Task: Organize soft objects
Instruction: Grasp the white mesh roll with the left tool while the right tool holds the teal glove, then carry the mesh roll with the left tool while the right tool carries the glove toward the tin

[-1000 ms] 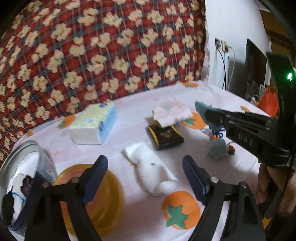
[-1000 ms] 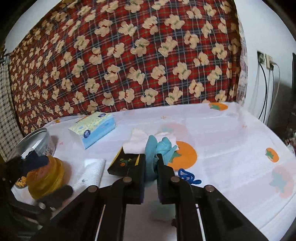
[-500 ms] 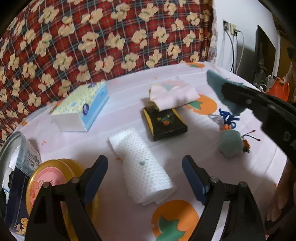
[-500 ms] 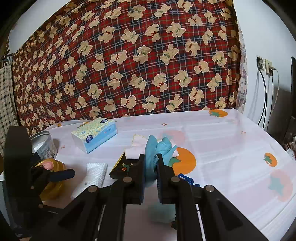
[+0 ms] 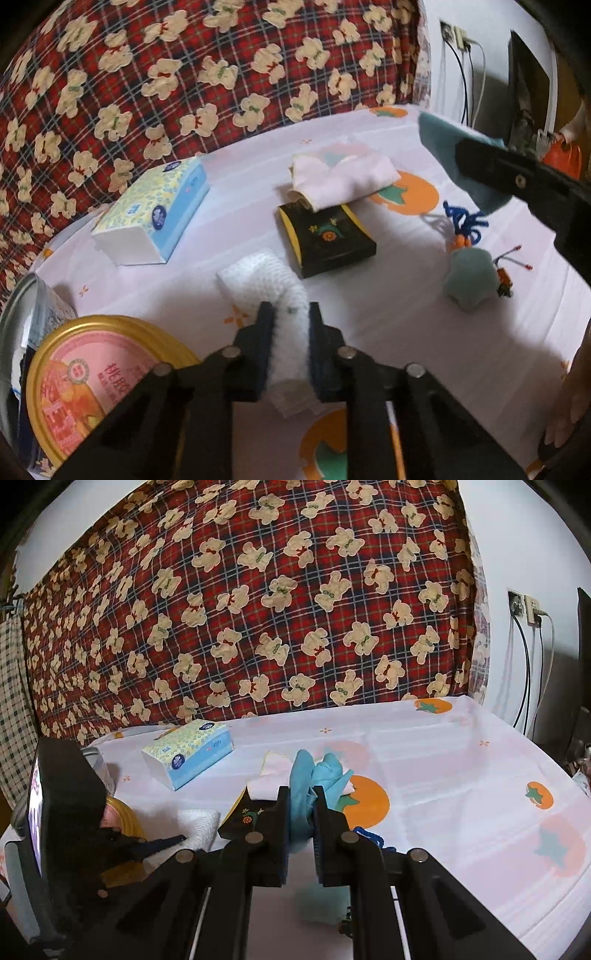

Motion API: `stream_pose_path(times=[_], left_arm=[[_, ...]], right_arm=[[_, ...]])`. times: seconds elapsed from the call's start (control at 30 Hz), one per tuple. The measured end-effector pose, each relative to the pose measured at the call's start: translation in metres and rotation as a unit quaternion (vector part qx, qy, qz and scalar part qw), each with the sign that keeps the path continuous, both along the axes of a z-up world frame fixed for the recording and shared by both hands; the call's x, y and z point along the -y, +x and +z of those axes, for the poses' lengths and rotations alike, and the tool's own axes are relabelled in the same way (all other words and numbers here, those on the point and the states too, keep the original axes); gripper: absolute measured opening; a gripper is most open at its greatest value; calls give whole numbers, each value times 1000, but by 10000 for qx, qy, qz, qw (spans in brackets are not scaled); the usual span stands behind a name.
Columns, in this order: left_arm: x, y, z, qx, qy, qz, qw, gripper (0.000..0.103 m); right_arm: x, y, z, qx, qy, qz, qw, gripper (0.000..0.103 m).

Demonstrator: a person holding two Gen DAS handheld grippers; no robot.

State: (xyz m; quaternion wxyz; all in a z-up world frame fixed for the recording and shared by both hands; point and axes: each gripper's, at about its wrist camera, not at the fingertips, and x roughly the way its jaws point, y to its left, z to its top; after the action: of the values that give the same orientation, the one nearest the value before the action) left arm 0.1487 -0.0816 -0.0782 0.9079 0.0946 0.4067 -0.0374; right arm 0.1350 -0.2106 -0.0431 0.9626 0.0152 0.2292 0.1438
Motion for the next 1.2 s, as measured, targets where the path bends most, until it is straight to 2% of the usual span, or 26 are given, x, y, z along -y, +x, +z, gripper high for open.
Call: stream_pose_path(times=[0.3, 0.53, 0.93, 1.2], left_arm=[[-17, -12, 12, 440, -477, 78, 9979, 9], [-29, -21, 21, 781, -867, 57, 9932, 9], [-36, -39, 34, 1370, -1009, 96, 9854, 9], [-37, -49, 40, 1707, -966, 176, 9804, 9]], right_arm=[[2, -5, 2, 158, 36, -30, 9999, 12], [4, -6, 3, 216, 72, -62, 9997, 12], [5, -14, 7, 445, 84, -96, 9989, 12], [1, -18, 9, 555, 42, -59, 9984, 12]])
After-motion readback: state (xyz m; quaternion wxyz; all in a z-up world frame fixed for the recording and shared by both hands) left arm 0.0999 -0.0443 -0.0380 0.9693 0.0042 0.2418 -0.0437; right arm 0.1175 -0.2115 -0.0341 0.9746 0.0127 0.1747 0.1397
